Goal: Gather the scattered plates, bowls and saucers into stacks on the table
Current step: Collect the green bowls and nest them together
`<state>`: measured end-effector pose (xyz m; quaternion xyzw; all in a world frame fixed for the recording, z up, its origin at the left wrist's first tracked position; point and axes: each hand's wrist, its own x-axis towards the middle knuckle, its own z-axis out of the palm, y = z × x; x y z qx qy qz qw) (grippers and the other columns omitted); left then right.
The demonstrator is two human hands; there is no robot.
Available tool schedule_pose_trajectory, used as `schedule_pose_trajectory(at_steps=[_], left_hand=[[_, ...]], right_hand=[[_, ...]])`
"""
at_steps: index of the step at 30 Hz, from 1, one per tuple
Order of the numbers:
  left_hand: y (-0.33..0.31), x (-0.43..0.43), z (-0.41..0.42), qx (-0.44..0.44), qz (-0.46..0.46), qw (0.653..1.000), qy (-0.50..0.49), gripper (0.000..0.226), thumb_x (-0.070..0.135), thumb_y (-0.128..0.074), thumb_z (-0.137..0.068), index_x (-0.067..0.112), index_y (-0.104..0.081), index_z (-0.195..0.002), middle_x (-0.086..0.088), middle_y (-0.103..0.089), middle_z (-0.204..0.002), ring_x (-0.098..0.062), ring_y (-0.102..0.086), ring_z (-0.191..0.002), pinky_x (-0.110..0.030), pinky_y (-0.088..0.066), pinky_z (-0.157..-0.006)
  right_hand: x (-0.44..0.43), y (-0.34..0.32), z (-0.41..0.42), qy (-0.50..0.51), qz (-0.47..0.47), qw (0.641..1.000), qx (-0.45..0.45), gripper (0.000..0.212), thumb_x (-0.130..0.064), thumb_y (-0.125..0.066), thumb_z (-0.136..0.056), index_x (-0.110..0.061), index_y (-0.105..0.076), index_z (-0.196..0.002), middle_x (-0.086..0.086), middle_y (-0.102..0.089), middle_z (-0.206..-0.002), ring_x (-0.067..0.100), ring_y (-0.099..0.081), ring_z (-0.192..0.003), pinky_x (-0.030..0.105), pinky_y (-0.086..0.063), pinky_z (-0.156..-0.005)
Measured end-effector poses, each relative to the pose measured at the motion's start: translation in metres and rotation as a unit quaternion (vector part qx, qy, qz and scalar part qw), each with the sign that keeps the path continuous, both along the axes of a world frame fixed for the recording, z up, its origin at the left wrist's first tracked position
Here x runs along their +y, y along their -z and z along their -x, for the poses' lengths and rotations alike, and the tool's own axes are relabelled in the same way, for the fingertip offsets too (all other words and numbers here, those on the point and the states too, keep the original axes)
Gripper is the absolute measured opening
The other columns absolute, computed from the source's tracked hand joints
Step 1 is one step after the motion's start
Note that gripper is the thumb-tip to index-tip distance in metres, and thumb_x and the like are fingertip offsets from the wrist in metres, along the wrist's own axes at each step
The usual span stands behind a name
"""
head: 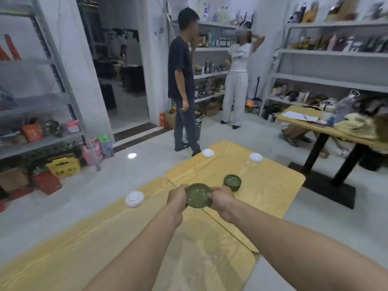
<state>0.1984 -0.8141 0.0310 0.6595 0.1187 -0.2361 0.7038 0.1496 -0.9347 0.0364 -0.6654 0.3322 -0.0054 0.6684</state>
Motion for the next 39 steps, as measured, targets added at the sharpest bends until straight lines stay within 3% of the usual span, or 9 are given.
schedule_pose_trajectory(at_steps=[7, 13, 17, 20, 24, 26, 30, 34, 39], left_hand=[[0.01, -0.093, -0.036, 0.023, 0.028, 0.996, 0.086, 0.048, 0.044, -0.043, -0.1, 0.01, -0.055, -0.132, -0.004, -0.058, -0.131, -0.022, -0.052, -0.122, -0.038, -0.038, -0.108], [0.02, -0.157, -0.074, 0.03, 0.018, 0.994, 0.106, 0.064, 0.057, -0.033, -0.099, 0.012, -0.047, -0.141, -0.002, -0.049, -0.143, -0.021, -0.041, -0.135, -0.041, -0.027, -0.116], [0.042, -0.202, -0.104, 0.047, 0.014, 0.994, 0.101, 0.064, 0.059, -0.028, -0.099, 0.014, -0.045, -0.142, 0.002, -0.051, -0.139, -0.015, -0.045, -0.123, -0.032, -0.03, -0.101], [0.063, -0.232, -0.122, 0.057, 0.012, 0.994, 0.088, 0.062, 0.058, -0.026, -0.1, 0.017, -0.046, -0.142, 0.006, -0.054, -0.116, -0.013, -0.045, -0.107, -0.027, -0.027, -0.09], [0.108, -0.264, -0.143, 0.079, -0.012, 0.994, 0.071, 0.048, 0.061, -0.033, -0.097, 0.025, -0.056, -0.119, 0.01, -0.063, -0.096, -0.014, -0.056, -0.098, -0.031, -0.039, -0.091], [0.131, -0.276, -0.149, 0.081, -0.025, 0.994, 0.072, 0.045, 0.057, -0.041, -0.093, 0.022, -0.064, -0.111, 0.002, -0.069, -0.105, -0.017, -0.061, -0.099, -0.034, -0.047, -0.091], [0.157, -0.288, -0.154, 0.042, -0.076, 0.993, 0.08, 0.046, 0.036, -0.049, -0.097, 0.025, -0.046, -0.141, 0.001, -0.049, -0.141, -0.018, -0.048, -0.118, -0.032, -0.039, -0.092], [0.169, -0.292, -0.158, -0.002, -0.135, 0.985, 0.11, 0.06, 0.035, -0.049, -0.096, 0.026, -0.028, -0.152, 0.003, -0.035, -0.154, -0.021, -0.038, -0.137, -0.041, -0.034, -0.113], [0.177, -0.285, -0.165, -0.058, -0.212, 0.961, 0.167, 0.065, 0.028, -0.05, -0.097, 0.02, -0.021, -0.155, 0.0, -0.027, -0.159, -0.02, -0.028, -0.145, -0.041, -0.027, -0.118]], right_hand=[[-0.09, 0.007, -0.028, 0.072, -0.019, 0.997, 0.026, 0.031, -0.014, -0.051, -0.097, -0.01, -0.056, -0.127, 0.011, -0.057, -0.123, 0.027, -0.054, -0.114, 0.038, -0.044, -0.094], [-0.148, 0.014, -0.056, 0.066, 0.014, 0.996, 0.055, 0.031, -0.021, -0.047, -0.101, -0.011, -0.055, -0.128, 0.003, -0.054, -0.115, 0.023, -0.048, -0.11, 0.037, -0.036, -0.102], [-0.189, 0.039, -0.088, 0.043, 0.027, 0.996, 0.068, 0.033, -0.025, -0.04, -0.104, -0.012, -0.055, -0.13, 0.003, -0.052, -0.113, 0.019, -0.045, -0.104, 0.029, -0.034, -0.092], [-0.218, 0.063, -0.114, 0.012, 0.05, 0.995, 0.09, 0.031, -0.019, -0.039, -0.103, -0.011, -0.057, -0.127, 0.004, -0.059, -0.113, 0.02, -0.05, -0.103, 0.027, -0.033, -0.087], [-0.246, 0.089, -0.136, -0.047, 0.06, 0.988, 0.136, 0.035, -0.005, -0.038, -0.095, -0.013, -0.055, -0.125, 0.006, -0.062, -0.114, 0.019, -0.054, -0.098, 0.025, -0.037, -0.072], [-0.256, 0.102, -0.145, -0.067, 0.06, 0.983, 0.157, 0.036, -0.004, -0.04, -0.093, -0.015, -0.053, -0.125, 0.006, -0.061, -0.114, 0.016, -0.054, -0.092, 0.021, -0.038, -0.064], [-0.265, 0.126, -0.157, -0.095, 0.057, 0.977, 0.18, 0.039, -0.01, -0.045, -0.092, -0.014, -0.051, -0.13, 0.007, -0.061, -0.117, 0.021, -0.056, -0.101, 0.027, -0.045, -0.077], [-0.269, 0.138, -0.163, -0.13, 0.059, 0.97, 0.196, 0.037, -0.013, -0.04, -0.098, -0.014, -0.046, -0.135, 0.005, -0.058, -0.119, 0.021, -0.054, -0.105, 0.028, -0.043, -0.085], [-0.271, 0.139, -0.166, -0.174, 0.15, 0.952, 0.202, 0.051, -0.018, -0.044, -0.098, -0.012, -0.035, -0.147, 0.009, -0.051, -0.137, 0.028, -0.051, -0.123, 0.028, -0.042, -0.097]])
